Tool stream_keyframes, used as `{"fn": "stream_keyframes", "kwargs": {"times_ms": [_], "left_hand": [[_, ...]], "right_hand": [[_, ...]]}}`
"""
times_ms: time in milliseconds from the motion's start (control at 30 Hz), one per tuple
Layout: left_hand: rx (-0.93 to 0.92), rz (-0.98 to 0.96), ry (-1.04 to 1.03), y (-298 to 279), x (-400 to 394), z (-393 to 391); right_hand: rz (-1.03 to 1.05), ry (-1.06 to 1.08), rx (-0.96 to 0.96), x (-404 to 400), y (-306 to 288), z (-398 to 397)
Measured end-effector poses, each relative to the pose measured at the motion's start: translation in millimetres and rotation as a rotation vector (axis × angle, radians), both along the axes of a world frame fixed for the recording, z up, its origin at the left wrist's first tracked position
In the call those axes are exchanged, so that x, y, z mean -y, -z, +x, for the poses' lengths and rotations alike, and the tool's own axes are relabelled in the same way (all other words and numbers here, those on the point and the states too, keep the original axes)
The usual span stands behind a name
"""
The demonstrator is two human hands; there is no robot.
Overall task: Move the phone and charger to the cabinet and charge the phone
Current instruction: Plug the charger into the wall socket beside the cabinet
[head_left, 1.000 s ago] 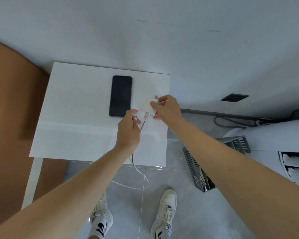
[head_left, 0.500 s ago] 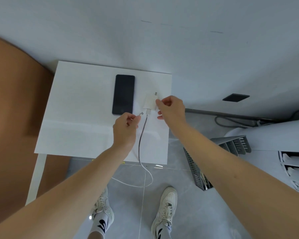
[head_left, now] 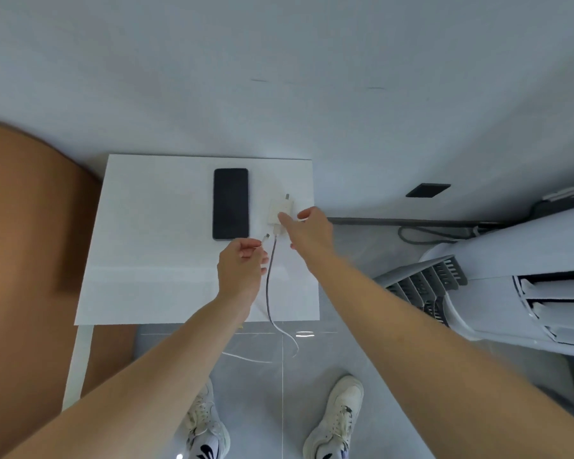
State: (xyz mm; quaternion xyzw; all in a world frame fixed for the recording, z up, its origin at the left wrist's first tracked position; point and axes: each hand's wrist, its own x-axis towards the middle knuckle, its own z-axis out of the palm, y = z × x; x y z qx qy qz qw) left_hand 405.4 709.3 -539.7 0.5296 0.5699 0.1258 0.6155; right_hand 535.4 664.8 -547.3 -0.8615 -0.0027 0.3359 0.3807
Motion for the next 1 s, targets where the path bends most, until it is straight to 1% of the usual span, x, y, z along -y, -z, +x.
{"fn": "stream_keyframes", "kwargs": {"times_ms": [67, 133, 333, 433, 500, 633, 733, 833, 1000], "left_hand": [[0.024, -0.010, -0.008, 6, -2, -2], [0.038, -0.010, -0.003, 12, -3, -3], [0.067, -0.042, -0.050, 23, -5, -7], [0.062, -0.036, -0.064, 24, 0, -9], [0.066, -0.036, -0.079, 22, 6, -7], [0.098, -0.032, -0.100, 17, 25, 8], [0.119, -0.026, -0.073, 15, 44, 29], [0.135, 0.039, 0.007, 18, 60, 51], [0.097, 0.258, 0.152, 39, 59, 68]], "right_hand": [[-0.116, -0.101, 0.094, -16, 4, 9], [-0.165, -0.160, 0.160, -30, 8, 13], [-0.254, -0.300, 0.269, -38, 17, 12], [-0.213, -0.335, 0.250, -22, 18, 12], [-0.109, -0.298, 0.206, -3, 19, 15], [0.115, -0.127, 0.065, 47, 15, 31], [0.193, -0.040, -0.005, 88, 13, 52], [0.200, -0.002, 0.058, 126, 21, 81], [0.043, -0.017, 0.264, 171, 45, 127]]}}
